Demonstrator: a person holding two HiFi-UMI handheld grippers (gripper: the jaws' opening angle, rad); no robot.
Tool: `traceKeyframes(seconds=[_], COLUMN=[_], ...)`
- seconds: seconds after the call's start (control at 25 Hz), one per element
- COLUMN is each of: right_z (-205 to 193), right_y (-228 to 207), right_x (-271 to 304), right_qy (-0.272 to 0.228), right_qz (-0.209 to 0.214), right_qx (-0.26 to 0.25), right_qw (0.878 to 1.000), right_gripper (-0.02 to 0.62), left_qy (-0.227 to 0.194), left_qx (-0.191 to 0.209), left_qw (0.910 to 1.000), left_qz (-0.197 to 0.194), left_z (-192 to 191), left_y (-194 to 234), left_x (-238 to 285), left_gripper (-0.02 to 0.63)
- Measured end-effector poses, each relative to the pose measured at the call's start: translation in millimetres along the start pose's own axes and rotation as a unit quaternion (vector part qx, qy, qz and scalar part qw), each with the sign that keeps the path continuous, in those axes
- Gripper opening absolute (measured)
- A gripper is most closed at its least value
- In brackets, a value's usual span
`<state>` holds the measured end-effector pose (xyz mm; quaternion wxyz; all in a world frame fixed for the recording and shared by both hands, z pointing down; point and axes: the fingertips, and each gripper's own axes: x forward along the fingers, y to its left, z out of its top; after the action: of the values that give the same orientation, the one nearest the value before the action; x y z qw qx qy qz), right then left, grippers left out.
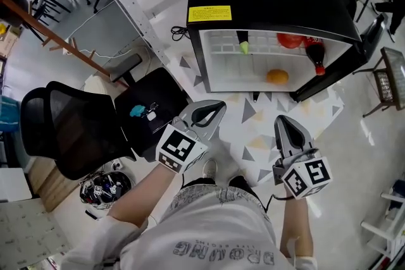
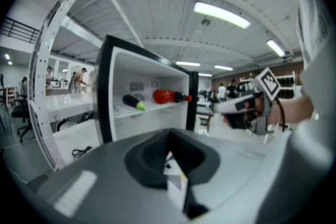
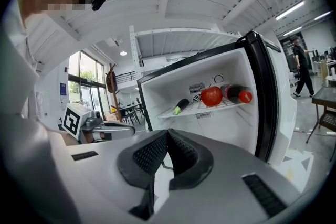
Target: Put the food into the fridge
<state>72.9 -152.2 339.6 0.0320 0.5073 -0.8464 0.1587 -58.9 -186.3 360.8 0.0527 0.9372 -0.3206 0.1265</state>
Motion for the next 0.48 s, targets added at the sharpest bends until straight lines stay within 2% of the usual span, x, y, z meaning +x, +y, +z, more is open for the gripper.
traceKeyframes(seconds=[0.48], right_z=[-0.7], right_y=[1.6], right_x=[-0.1], right_qy=[0.007], right_qz=[0.017], right_qx=[-0.008], right_qw=[1.000], right_gripper=[0.002], left_qy=[-0.007], left_qx=[-0.005], left_qw=[1.0000], left_qz=[0.001], left_z=[5.6], left_y=[-9.8], left_x=[4.6], left_gripper=[0.006])
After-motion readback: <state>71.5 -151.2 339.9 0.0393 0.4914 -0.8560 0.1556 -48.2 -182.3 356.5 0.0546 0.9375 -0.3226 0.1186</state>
